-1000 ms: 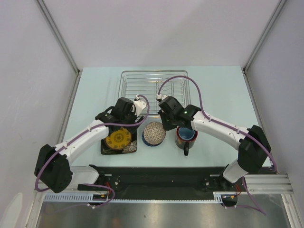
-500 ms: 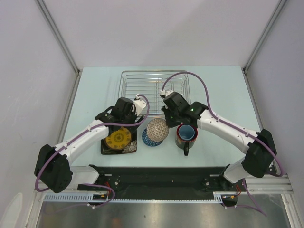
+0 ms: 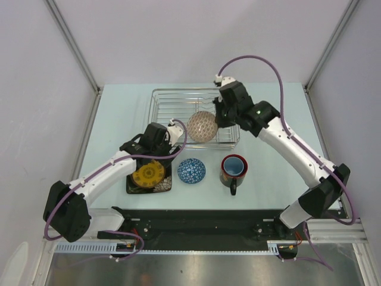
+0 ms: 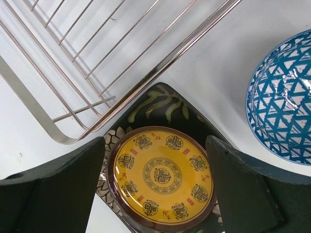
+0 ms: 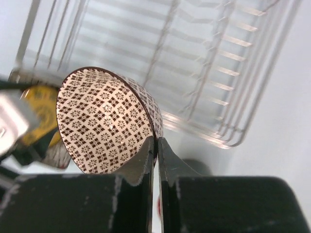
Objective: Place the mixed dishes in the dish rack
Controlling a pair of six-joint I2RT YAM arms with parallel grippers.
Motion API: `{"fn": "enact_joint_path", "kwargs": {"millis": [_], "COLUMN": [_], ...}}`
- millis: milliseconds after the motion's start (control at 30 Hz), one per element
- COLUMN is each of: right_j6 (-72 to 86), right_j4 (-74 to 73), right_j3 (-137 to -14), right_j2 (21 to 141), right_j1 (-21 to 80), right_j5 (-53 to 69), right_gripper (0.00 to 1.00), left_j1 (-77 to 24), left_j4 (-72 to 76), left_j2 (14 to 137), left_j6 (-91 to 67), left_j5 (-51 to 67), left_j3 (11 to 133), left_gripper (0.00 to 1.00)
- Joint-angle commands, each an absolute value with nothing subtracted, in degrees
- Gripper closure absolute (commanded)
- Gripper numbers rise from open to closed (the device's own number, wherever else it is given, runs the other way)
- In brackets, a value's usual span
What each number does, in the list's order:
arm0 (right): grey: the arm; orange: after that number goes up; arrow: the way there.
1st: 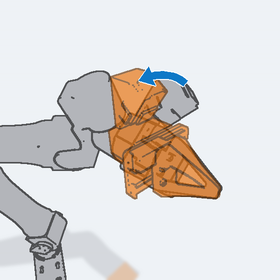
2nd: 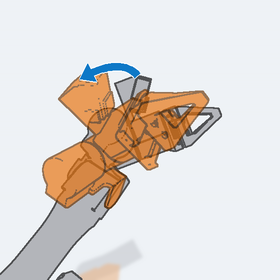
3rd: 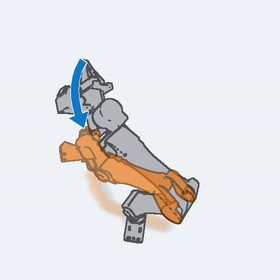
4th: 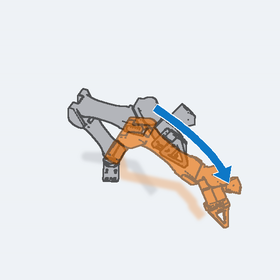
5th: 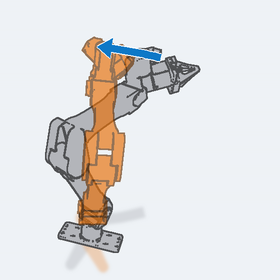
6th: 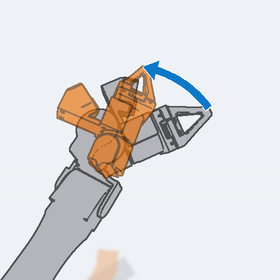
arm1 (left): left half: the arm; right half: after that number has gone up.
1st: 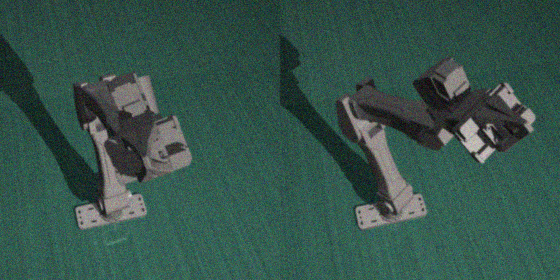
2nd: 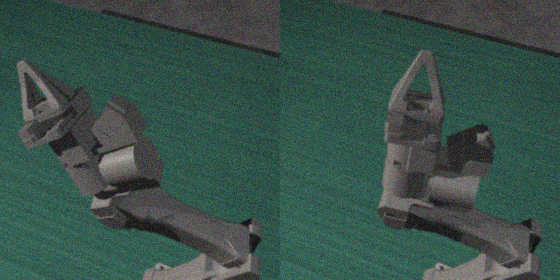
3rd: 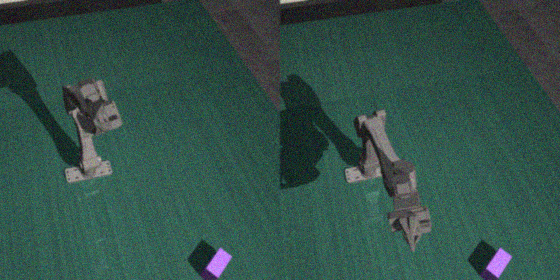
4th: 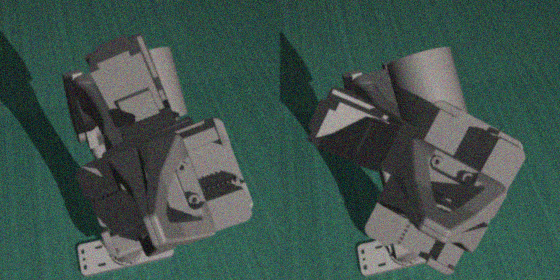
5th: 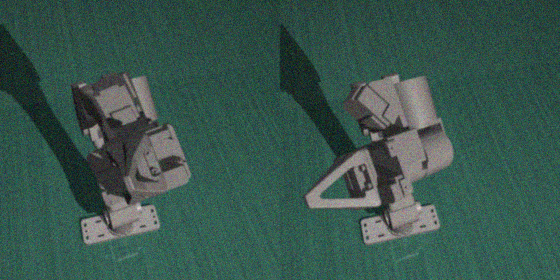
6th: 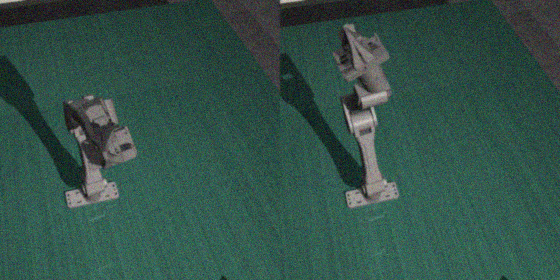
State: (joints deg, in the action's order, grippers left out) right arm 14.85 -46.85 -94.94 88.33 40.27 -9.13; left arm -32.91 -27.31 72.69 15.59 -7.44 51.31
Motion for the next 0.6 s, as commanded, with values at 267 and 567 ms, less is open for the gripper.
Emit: {"fn": "enact_joint_path", "kwargs": {"millis": [267, 567], "right_j6": [12.13, 7.56], "right_j4": [-44.21, -46.23], "right_j3": [-108.35, -118.64], "right_j2": [101.14, 112.58], "right_j1": [30.14, 34.09], "right_j5": [-29.52, -47.18], "right_gripper": [1.00, 1.00], "left_j1": [-32.26, -31.82], "left_j4": [-25.22, -25.75], "left_j2": [70.75, 71.10], "left_j6": [16.79, 16.88], "left_j5": [-8.88, -9.23], "left_j3": [50.27, 50.36], "left_gripper": [0.11, 0.11]}}
